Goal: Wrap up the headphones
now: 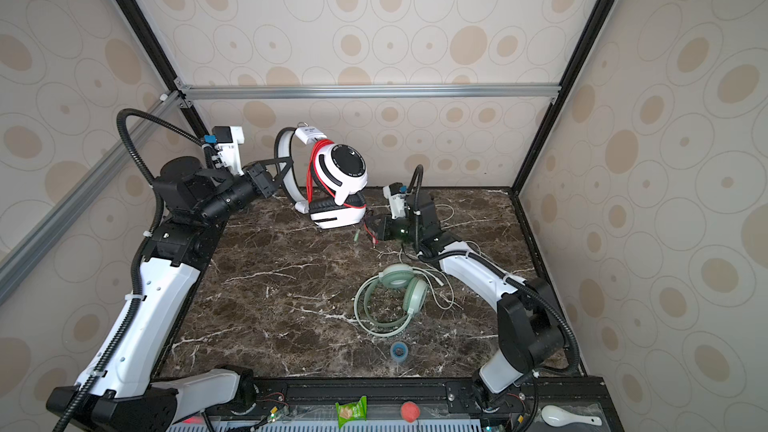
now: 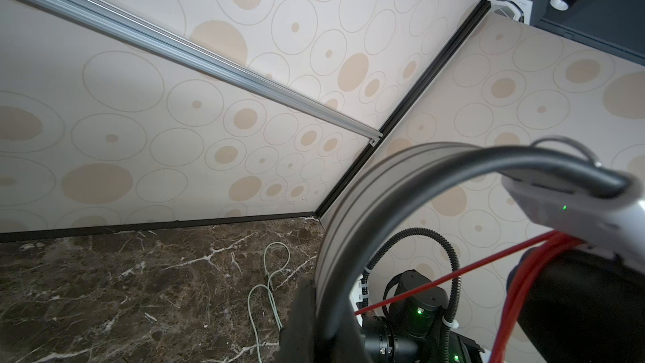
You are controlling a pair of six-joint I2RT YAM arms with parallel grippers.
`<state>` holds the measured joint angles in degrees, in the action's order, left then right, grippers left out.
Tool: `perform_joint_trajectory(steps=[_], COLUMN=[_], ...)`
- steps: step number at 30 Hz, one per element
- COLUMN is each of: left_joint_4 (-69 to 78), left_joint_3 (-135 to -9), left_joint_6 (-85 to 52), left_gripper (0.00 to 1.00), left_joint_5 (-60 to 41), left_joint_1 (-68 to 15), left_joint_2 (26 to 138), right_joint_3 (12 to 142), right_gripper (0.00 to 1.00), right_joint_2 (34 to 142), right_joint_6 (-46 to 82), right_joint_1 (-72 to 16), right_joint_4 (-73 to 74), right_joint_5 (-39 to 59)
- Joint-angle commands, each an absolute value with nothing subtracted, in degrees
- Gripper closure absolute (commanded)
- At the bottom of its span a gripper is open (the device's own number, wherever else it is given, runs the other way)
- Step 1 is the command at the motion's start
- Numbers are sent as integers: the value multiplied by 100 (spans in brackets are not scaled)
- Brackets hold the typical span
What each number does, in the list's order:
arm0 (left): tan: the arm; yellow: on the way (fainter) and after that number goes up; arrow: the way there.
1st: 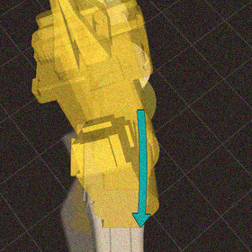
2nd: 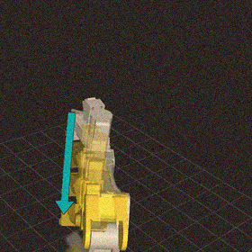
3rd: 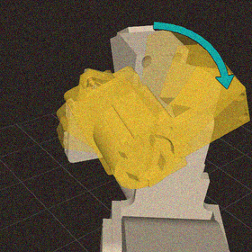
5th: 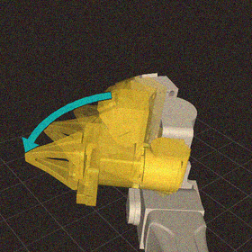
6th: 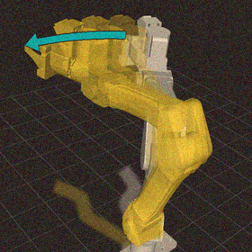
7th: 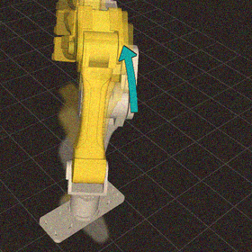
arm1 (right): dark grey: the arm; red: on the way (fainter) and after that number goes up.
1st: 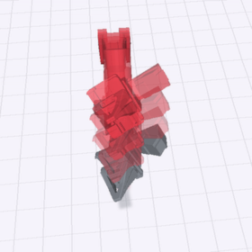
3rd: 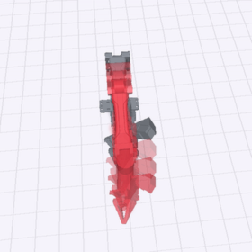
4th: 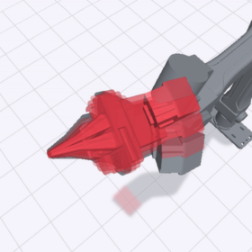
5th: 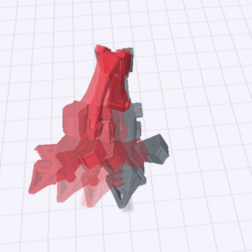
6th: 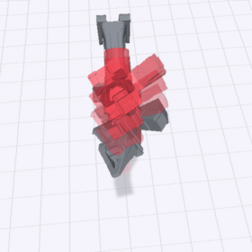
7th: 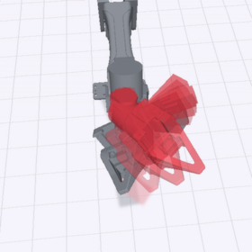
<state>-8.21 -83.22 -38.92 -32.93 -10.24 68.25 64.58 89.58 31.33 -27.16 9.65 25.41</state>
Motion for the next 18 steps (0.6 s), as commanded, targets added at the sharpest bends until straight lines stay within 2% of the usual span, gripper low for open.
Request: perform_joint_trajectory(steps=[1, 4, 7, 13, 16, 18], left_joint_4=[129, 174, 352, 609, 750, 825], left_joint_3=[-8437, -8431, -8307, -8303, -8287, -8286], left_joint_6=[-4174, -4144, -4219, -4284, -4332, -4388], left_gripper=[100, 100, 100, 100, 100, 100], left_joint_5=[-3161, -3208, -3249, -3356, -3401, -3468], left_joint_1=[-967, -958, -958, -944, -906, -866], left_joint_2=[6461, 6449, 6409, 6398, 6357, 6355], right_joint_3=[6180, 6200, 6246, 5740, 5834, 5849], right_gripper=[100, 100, 93, 91, 89, 85], right_joint_2=[8759, 8710, 8688, 8673, 8733, 8727], right_joint_6=[4066, 4114, 4133, 4737, 4709, 4734], right_joint_1=[-2283, -2179, -2171, -1923, -1830, -1816], right_joint_4=[607, 268, 52, 36, -530, -712], right_joint_5=[1736, 1641, 1623, 1510, 1407, 1286])
